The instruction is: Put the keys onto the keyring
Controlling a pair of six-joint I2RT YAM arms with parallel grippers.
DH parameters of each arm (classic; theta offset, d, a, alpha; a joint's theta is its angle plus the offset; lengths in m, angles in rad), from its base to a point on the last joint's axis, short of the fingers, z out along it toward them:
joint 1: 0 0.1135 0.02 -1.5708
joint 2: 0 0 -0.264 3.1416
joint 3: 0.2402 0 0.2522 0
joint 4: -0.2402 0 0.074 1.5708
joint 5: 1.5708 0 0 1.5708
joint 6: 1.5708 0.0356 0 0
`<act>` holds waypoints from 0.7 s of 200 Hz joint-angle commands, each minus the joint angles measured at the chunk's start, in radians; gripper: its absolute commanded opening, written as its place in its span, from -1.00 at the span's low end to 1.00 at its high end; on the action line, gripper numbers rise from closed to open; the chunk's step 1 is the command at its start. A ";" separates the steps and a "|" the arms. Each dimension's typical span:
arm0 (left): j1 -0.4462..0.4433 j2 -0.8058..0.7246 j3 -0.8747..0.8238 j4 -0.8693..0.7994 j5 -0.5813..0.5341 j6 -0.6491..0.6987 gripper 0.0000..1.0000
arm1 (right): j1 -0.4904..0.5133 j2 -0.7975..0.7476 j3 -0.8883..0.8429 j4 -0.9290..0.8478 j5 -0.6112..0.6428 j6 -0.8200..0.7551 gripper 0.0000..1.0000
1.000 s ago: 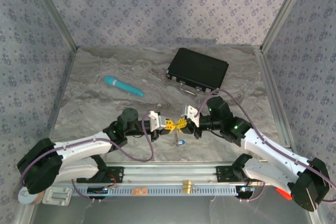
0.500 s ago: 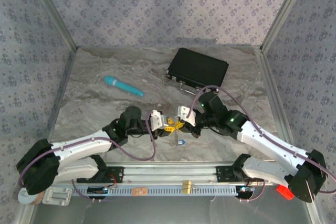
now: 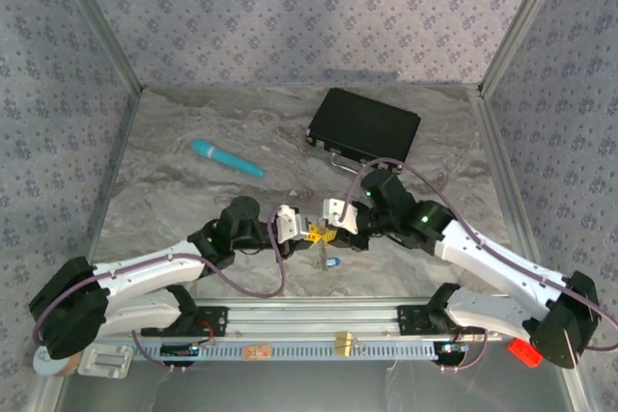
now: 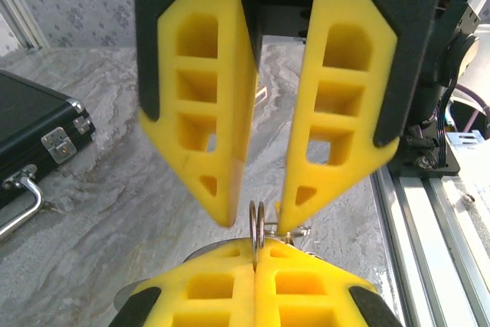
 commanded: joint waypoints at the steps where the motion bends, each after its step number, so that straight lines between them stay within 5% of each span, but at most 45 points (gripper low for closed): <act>1: -0.003 -0.030 -0.017 0.107 0.034 -0.020 -1.00 | -0.047 -0.064 -0.074 0.142 -0.100 0.096 -0.51; 88: -0.003 -0.014 -0.021 0.146 0.050 -0.037 -1.00 | -0.069 -0.066 -0.124 0.209 -0.153 0.131 -0.51; 140: -0.002 -0.004 -0.018 0.161 0.056 -0.042 -1.00 | -0.073 -0.045 -0.115 0.228 -0.183 0.134 -0.69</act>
